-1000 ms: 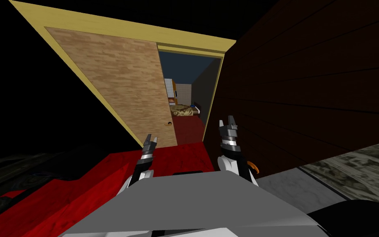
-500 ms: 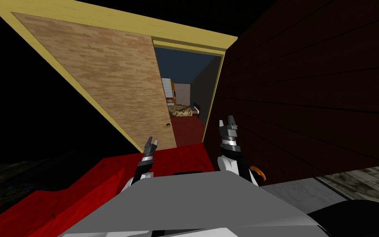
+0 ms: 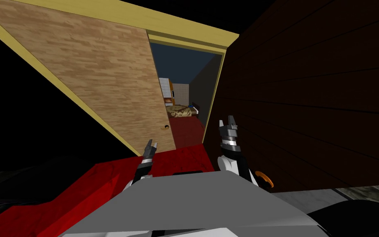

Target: Pull the door open

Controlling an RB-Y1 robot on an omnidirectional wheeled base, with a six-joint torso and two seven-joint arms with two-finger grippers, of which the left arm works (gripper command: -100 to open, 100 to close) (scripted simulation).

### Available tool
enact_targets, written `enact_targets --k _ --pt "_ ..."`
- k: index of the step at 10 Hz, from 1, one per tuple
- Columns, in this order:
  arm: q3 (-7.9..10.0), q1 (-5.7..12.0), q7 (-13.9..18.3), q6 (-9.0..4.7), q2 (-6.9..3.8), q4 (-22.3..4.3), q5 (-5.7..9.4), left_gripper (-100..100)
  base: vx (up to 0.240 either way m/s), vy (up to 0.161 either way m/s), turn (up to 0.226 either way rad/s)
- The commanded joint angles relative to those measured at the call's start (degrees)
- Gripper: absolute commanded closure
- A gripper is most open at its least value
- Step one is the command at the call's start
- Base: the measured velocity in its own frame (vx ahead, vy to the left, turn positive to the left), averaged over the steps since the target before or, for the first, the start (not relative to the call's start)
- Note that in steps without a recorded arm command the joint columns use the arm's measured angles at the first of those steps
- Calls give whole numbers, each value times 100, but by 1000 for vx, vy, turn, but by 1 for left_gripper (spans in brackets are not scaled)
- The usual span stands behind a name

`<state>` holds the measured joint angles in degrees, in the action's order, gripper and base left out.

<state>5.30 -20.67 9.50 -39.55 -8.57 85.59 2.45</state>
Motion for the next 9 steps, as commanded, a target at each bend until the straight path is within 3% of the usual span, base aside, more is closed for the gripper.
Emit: enact_targets --k 1,9 --pt "17 45 7 -38 -21 -210 8 -100 86 26 -41" --pt "94 223 62 -285 -129 -1230 49 -100 98 22 -45"
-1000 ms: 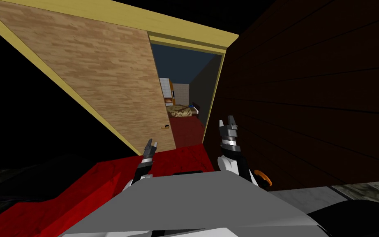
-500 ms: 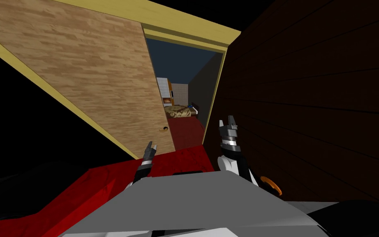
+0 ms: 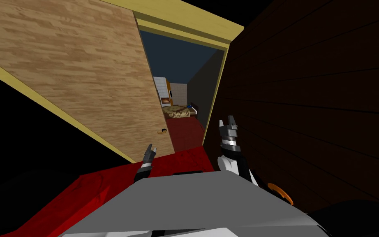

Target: Pull the door open

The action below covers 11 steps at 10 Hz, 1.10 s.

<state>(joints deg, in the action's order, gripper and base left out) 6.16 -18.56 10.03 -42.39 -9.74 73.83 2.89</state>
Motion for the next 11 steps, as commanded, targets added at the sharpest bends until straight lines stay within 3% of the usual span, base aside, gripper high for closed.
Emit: enact_targets --k 1,2,6,11 --pt "17 33 14 -29 -23 -170 10 -100 86 13 -43" --pt "35 73 27 -86 -46 -404 19 -100 102 20 -69" --pt "73 162 54 -209 -93 -912 39 -100 111 38 -45" --pt "110 246 80 -325 -135 -1392 59 -100 87 21 -32"
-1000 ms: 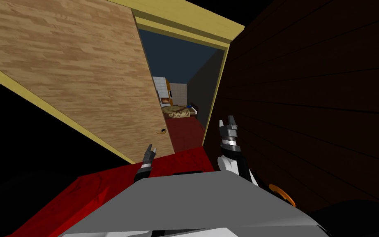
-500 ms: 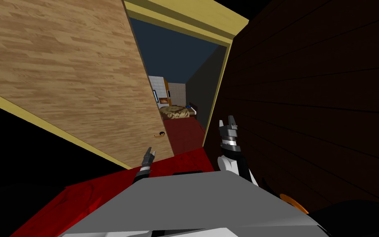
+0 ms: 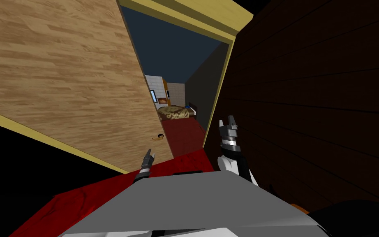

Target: Pull the door open

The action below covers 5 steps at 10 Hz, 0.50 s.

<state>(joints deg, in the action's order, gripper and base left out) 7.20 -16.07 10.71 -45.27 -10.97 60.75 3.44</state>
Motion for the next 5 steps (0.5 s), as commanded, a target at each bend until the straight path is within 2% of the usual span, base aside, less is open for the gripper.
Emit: enact_targets --k 1,5 --pt "14 17 18 -65 -21 -195 8 -100 103 28 -51" --pt "36 67 33 -135 -44 -485 20 -100 71 28 -27"
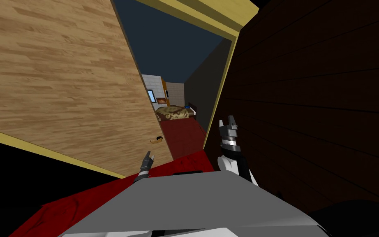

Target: Pull the door open

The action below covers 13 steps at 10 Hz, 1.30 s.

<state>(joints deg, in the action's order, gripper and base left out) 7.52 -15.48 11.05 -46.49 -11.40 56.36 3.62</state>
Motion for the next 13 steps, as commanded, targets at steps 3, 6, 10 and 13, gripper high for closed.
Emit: enact_targets --k 3,6,10,13 --pt "97 37 65 -79 -91 -174 65 -100 125 0 -79" --pt "273 101 182 -201 -257 -468 184 -100 192 32 -138" --pt "349 144 243 -289 -348 -659 237 -100 124 15 -65" --pt "349 144 243 -289 -348 -659 237 100 -22 -4 6"
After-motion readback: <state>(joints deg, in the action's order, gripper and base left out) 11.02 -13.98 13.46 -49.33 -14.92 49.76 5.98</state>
